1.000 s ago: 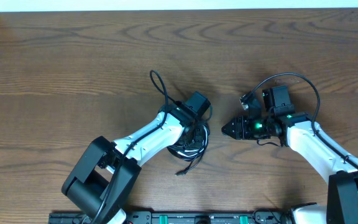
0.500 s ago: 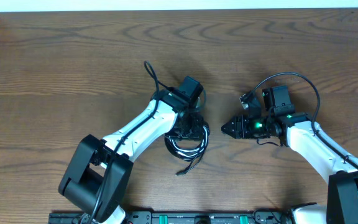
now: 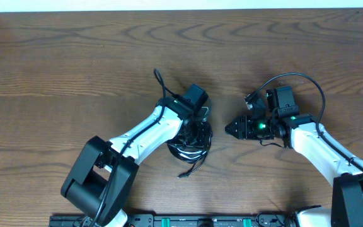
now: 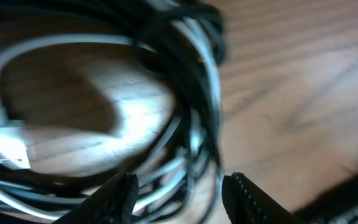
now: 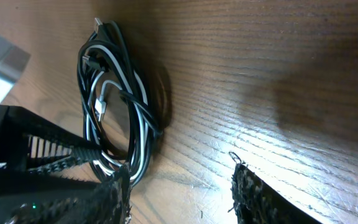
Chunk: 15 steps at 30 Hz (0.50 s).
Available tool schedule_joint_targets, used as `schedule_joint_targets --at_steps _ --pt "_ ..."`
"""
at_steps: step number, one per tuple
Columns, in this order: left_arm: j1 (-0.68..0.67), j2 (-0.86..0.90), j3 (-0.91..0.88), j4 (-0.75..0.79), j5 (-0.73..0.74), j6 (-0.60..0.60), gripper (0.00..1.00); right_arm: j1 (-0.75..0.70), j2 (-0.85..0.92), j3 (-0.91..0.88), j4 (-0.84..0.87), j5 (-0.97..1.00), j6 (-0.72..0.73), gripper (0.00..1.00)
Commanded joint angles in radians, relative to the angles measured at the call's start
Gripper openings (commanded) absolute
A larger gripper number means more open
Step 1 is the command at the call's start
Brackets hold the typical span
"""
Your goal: Untangle cables
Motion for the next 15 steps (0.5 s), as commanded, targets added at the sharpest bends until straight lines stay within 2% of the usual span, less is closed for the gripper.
schedule_joint_targets --at_steps 1,9,13,15 --pt "0.000 0.016 -0.036 0.031 -0.113 -0.063 0.50 0.016 0.003 0.004 0.000 0.005 0.012 0.51" --pt "0.000 0.016 -0.074 0.112 -0.115 -0.091 0.50 0.060 0.003 0.004 0.005 0.025 0.012 0.52" --pt "0.000 0.016 -0.076 0.114 -0.146 -0.091 0.27 0.074 0.003 0.004 0.006 0.054 0.012 0.52" --pt "0.000 0.016 -0.076 0.114 -0.172 -0.091 0.24 0.075 0.003 0.004 0.007 0.054 0.012 0.52"
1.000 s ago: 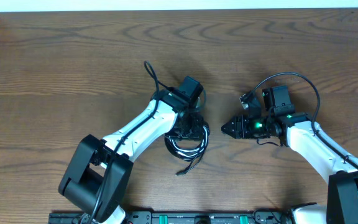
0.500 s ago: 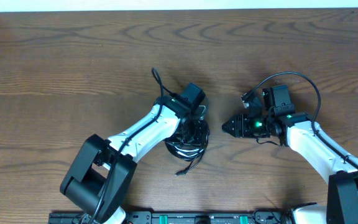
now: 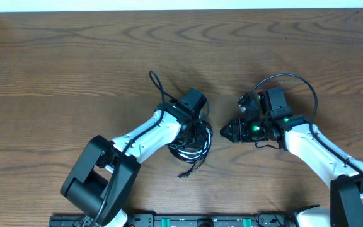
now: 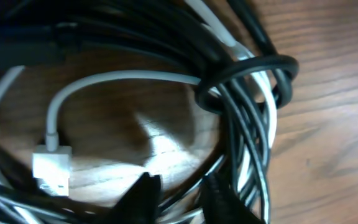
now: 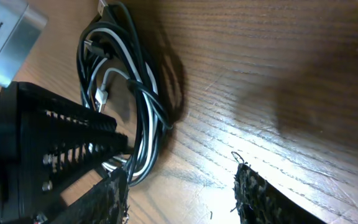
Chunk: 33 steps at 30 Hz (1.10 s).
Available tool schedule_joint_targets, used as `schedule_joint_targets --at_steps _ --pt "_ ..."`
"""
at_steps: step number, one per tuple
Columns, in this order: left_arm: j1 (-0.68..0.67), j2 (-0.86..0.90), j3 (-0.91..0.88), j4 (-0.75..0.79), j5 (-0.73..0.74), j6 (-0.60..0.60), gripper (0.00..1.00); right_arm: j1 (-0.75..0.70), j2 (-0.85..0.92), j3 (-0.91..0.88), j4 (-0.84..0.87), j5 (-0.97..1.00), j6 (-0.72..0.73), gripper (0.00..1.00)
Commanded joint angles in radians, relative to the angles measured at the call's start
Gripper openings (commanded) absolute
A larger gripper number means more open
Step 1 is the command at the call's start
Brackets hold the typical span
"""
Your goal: Untangle cables
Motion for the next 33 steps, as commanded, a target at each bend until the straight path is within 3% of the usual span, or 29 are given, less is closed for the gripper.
schedule_joint_targets --at_steps 1,7,11,18,33 --pt "0.000 0.014 -0.011 -0.003 -0.062 -0.001 0.24 0.009 0.003 0.004 0.003 0.019 0.011 0.52" --pt "0.001 0.008 -0.002 -0.003 -0.045 -0.001 0.25 0.009 0.003 0.004 0.003 0.050 0.010 0.53" --pt "0.004 -0.018 0.053 -0.014 -0.010 -0.001 0.34 0.009 0.003 0.004 0.006 0.095 0.011 0.53" --pt "0.001 -0.033 0.104 0.016 -0.014 -0.031 0.34 0.009 0.003 0.004 0.030 0.094 0.020 0.53" --pt "-0.081 0.033 0.018 0.064 -0.048 -0.096 0.34 0.008 0.003 0.004 0.028 0.094 0.025 0.58"
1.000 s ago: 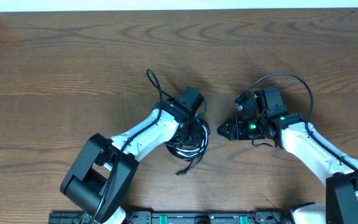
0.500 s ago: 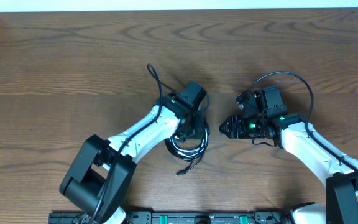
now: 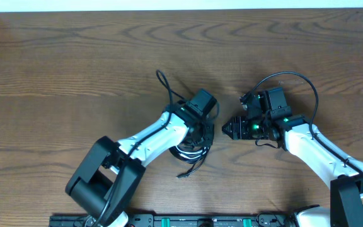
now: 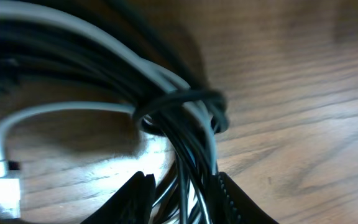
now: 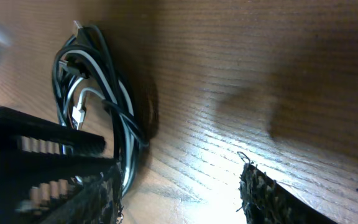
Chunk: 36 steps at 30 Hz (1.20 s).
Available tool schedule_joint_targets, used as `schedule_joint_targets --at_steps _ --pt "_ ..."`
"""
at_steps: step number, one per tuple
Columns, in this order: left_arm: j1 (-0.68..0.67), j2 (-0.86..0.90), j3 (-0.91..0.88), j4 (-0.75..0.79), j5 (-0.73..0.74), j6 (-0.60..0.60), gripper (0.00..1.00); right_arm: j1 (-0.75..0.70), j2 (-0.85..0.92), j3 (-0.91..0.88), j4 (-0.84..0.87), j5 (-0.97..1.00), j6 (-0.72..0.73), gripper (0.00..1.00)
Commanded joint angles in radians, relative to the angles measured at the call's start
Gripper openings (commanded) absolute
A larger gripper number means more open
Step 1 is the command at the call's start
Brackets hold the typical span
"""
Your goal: Untangle cables
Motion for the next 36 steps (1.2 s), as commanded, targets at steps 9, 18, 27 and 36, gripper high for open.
schedule_joint_targets --at_steps 9,18,27,36 --pt "-0.048 0.018 -0.016 0.004 -0.162 -0.016 0.30 0.004 0.003 0.004 -0.013 0.000 0.006 0.59" --pt "-0.048 0.018 -0.016 0.002 -0.179 -0.016 0.08 0.004 0.003 0.004 -0.026 0.000 0.006 0.59" --pt "-0.048 0.018 -0.016 0.006 -0.178 -0.016 0.30 0.004 0.003 0.004 -0.031 0.001 0.006 0.60" --pt "-0.048 0.018 -0.016 0.009 -0.178 -0.016 0.08 0.004 0.003 0.004 -0.032 0.001 0.006 0.59"
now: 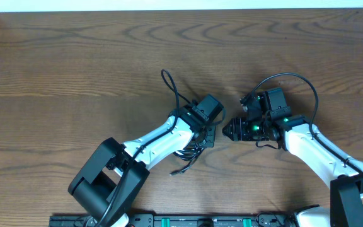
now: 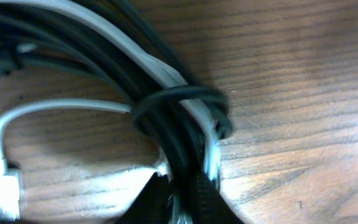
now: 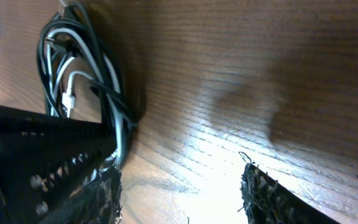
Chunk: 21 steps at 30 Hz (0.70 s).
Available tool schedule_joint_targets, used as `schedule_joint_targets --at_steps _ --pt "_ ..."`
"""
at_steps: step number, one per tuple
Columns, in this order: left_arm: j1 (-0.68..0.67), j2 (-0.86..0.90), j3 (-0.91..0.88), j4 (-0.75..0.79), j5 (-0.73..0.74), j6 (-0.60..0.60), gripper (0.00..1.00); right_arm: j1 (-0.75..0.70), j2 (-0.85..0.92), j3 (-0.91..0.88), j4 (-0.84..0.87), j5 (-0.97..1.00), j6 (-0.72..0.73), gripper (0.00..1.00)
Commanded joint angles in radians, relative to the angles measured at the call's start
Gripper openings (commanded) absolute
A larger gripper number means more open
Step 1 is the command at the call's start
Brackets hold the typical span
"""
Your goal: Untangle cables
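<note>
A coil of black and white cables [image 1: 186, 151] lies on the wooden table; a black cable loops round the bundle [image 2: 179, 102], and a white USB plug lies inside the coil. My left gripper [image 2: 182, 202] is shut on the bundle just below that loop, at the coil's right side [image 1: 208, 140]. My right gripper [image 1: 227, 129] stands open just right of the coil, nothing between its fingers [image 3: 179, 193]. In the right wrist view the coil [image 3: 95, 74] sits at the left, with the left gripper's ribbed fingers [image 3: 42, 149] on it.
The brown wooden table [image 1: 74, 69] stretches to a white edge [image 1: 169, 5] at the back. A loose black cable end [image 1: 176, 173] trails toward the front. A black rail [image 1: 188, 221] runs along the front edge. The arms' own wiring arches above each wrist.
The left gripper's jaws stood apart on either side of the bundle; now they are shut on it. The left wrist and coil sit slightly further right. The right gripper has hardly moved.
The left gripper hovered open over the coil's right side while the right gripper stood open to the right. Then its jaws were closer together near the coil. Then they straddled the bundle below the black loop, and now they grip it.
</note>
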Motion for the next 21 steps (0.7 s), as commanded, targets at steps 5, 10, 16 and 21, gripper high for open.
schedule_joint_targets --at_steps 5,10,16,21 --pt "0.012 0.006 -0.009 0.000 0.017 0.061 0.07 0.003 0.003 0.004 -0.002 0.039 0.008 0.29" --pt "0.077 -0.036 0.021 -0.019 0.292 0.221 0.07 -0.011 0.003 0.004 -0.002 0.018 0.021 0.31" --pt "0.190 -0.066 0.027 -0.019 0.753 0.331 0.07 -0.057 0.003 0.004 0.026 -0.230 -0.121 0.35" --pt "0.251 -0.066 0.027 -0.019 0.938 0.347 0.07 -0.103 0.003 0.004 0.054 -0.420 -0.171 0.36"
